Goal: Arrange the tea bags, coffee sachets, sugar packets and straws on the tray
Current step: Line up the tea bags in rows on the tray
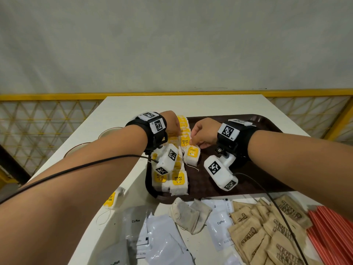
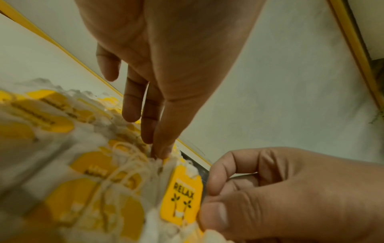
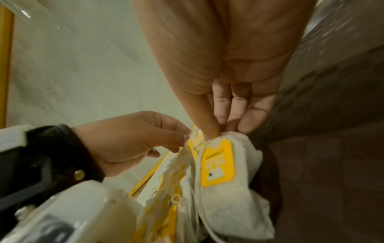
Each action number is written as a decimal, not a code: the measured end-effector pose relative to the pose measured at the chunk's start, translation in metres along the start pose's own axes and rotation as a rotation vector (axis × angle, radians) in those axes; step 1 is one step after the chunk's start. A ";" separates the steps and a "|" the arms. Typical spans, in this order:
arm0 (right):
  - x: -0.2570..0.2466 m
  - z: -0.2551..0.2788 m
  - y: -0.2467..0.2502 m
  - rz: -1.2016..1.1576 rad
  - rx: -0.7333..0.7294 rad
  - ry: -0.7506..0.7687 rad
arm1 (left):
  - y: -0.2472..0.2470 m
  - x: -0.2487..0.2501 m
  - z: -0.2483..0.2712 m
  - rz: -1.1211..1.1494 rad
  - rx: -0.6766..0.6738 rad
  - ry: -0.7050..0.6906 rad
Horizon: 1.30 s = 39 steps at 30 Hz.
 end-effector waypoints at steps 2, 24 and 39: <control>0.003 0.001 0.001 -0.044 0.009 -0.011 | -0.001 0.001 0.001 -0.010 -0.005 -0.009; 0.001 0.017 -0.003 -0.096 -0.252 -0.077 | -0.001 0.008 0.009 0.041 -0.022 -0.093; -0.002 0.017 -0.001 -0.143 -0.051 -0.081 | -0.005 0.000 0.014 0.047 -0.074 -0.046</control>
Point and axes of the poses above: each hand's wrist, its own z-axis away from the middle knuckle, its own y-axis out of the back of the hand, x = y × z, the point moved 4 cm from there along -z, towards the middle knuckle, and after that the axes turned 8 degrees about -z, right-handed, at the moved point
